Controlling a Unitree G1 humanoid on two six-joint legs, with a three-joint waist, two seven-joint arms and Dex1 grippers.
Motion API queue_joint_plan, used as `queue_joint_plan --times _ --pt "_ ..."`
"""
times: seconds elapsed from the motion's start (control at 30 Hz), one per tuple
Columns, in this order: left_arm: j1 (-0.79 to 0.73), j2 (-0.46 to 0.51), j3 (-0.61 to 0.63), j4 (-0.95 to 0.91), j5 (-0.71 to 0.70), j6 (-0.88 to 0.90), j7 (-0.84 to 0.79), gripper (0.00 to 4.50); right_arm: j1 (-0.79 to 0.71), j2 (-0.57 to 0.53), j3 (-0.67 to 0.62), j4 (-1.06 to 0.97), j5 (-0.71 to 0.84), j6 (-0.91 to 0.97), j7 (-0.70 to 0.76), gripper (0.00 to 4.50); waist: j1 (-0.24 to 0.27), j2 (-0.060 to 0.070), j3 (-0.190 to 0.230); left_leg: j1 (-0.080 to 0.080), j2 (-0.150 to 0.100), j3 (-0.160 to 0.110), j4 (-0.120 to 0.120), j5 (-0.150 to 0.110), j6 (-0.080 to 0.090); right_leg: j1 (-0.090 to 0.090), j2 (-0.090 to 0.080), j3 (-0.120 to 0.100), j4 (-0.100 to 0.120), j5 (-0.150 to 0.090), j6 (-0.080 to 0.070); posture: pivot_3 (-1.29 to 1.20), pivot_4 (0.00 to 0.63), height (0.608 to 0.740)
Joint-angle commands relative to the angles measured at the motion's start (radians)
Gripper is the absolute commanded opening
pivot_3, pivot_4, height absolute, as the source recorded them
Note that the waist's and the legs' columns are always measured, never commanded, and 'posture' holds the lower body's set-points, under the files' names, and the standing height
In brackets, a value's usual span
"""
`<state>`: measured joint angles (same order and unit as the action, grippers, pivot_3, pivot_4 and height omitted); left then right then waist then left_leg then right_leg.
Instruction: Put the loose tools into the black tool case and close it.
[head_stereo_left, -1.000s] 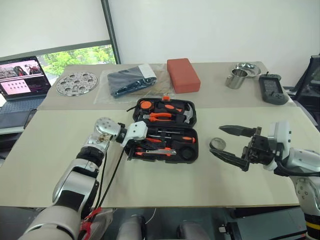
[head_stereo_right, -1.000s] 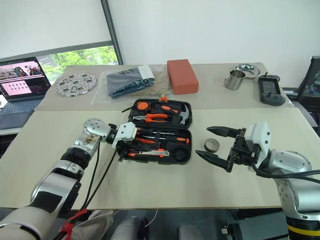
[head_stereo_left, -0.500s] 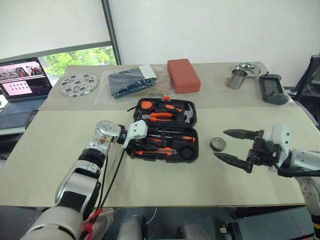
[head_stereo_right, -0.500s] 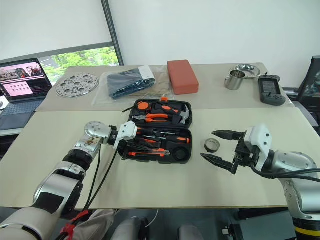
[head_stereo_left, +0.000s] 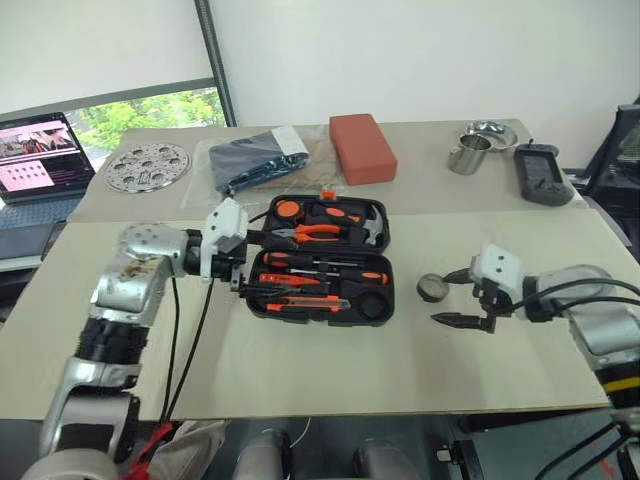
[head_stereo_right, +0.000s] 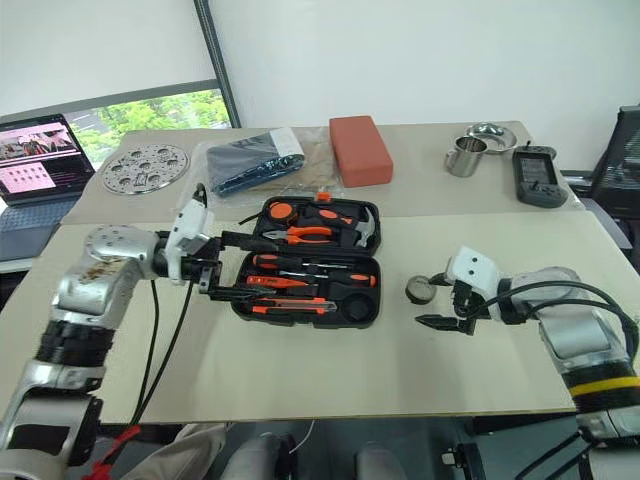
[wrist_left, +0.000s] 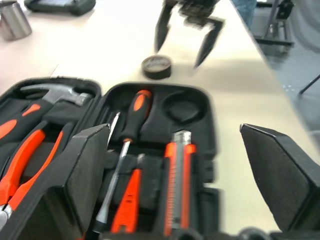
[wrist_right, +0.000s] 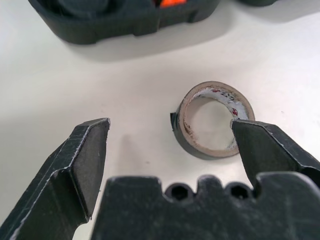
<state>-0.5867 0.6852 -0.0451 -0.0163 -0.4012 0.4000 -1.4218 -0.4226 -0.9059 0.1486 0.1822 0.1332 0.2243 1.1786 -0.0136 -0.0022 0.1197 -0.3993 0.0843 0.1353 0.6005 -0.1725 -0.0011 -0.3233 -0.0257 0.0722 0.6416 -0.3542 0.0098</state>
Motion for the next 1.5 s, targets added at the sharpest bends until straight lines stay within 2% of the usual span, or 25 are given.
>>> queue_joint_plan --times 0.03,0.1,0.17,0.4,0.57,0.7,0.9,1.27,1.3,1.33,1.5 --pt "0.023 0.060 0.032 -0.109 -0.059 0.069 0.003 4.50 -0.071 0.023 0.023 0.063 -0.035 -0.057 0.029 3.72 0.001 0.000 0.000 0.000 0.000 0.000 0.000 0.000 0.000 0.000 0.000 0.000 -0.001 0.000 0.000 0.00 0.150 0.740" --pt "0.038 0.092 0.033 -0.138 -0.063 0.075 0.000 4.50 -0.110 0.041 0.054 0.112 -0.065 -0.075 0.043 3.16 -0.001 0.000 0.001 0.000 0.000 0.000 0.000 0.000 0.000 0.001 0.000 0.000 0.000 0.000 0.000 0.00 0.150 0.740" --pt "0.043 0.103 0.034 -0.158 -0.073 0.079 0.006 4.50 -0.135 0.050 0.074 0.152 -0.093 -0.099 0.049 2.40 -0.001 0.000 0.001 0.001 0.000 0.000 -0.001 0.000 0.000 0.000 0.000 0.000 -0.001 0.000 0.000 0.00 0.150 0.740" --pt "0.036 0.116 0.024 -0.195 -0.091 0.087 0.028 4.50 -0.163 0.066 0.069 0.183 -0.113 -0.113 0.067 0.02 0.001 0.000 0.001 0.001 0.000 0.001 -0.001 0.000 0.000 0.001 -0.001 0.000 -0.001 0.000 0.000 0.00 0.150 0.740" --pt "0.023 0.122 0.021 -0.207 -0.093 0.099 0.041 4.50 -0.183 0.064 0.059 0.138 -0.105 -0.113 0.083 0.02 0.000 0.000 0.001 0.001 0.000 0.001 -0.001 0.000 0.000 0.001 0.000 0.000 -0.001 0.000 0.000 0.00 0.150 0.740" --pt "0.043 0.148 0.051 -0.249 -0.119 0.131 0.056 4.50 -0.218 0.083 0.063 -0.034 -0.050 -0.031 0.134 0.02 -0.008 0.001 0.002 0.001 0.000 0.001 -0.001 0.000 0.000 0.000 0.000 0.001 0.000 0.000 0.000 0.00 0.150 0.740" --pt "0.114 0.191 0.086 -0.334 -0.161 0.170 0.090 4.50 -0.215 0.116 0.153 -0.254 -0.045 0.112 0.182 0.02 -0.001 0.000 0.003 0.001 0.001 0.000 -0.003 0.000 -0.001 -0.001 0.000 0.000 0.000 0.000 0.000 0.00 0.150 0.740" --pt "0.151 0.218 0.111 -0.363 -0.182 0.171 0.126 4.50 -0.242 0.158 0.246 -0.282 -0.095 0.127 0.175 0.02 0.001 0.000 0.003 0.000 0.000 0.000 -0.003 0.000 0.000 -0.003 -0.001 -0.001 0.000 0.000 -0.001 0.00 0.150 0.740" --pt "0.156 0.220 0.111 -0.363 -0.181 0.168 0.127 4.50 -0.240 0.161 0.249 -0.282 -0.096 0.126 0.176 0.78 -0.001 0.000 0.003 0.000 0.000 0.001 -0.003 0.000 0.000 -0.003 -0.001 0.000 0.000 0.000 -0.001 0.00 0.150 0.740" --pt "0.159 0.222 0.112 -0.363 -0.181 0.166 0.129 4.50 -0.239 0.165 0.252 -0.276 -0.100 0.121 0.173 0.98 -0.002 -0.001 0.003 0.000 0.000 0.001 -0.003 0.000 0.000 -0.003 0.000 0.000 0.001 0.000 -0.001 0.00 0.150 0.740" --pt "0.171 0.228 0.114 -0.360 -0.183 0.156 0.134 4.50 -0.245 0.182 0.240 -0.255 -0.103 0.104 0.157 2.78 0.000 -0.001 0.003 0.000 0.000 0.001 -0.004 0.000 0.000 -0.004 0.000 0.000 0.001 0.000 -0.001 0.00 0.150 0.740"
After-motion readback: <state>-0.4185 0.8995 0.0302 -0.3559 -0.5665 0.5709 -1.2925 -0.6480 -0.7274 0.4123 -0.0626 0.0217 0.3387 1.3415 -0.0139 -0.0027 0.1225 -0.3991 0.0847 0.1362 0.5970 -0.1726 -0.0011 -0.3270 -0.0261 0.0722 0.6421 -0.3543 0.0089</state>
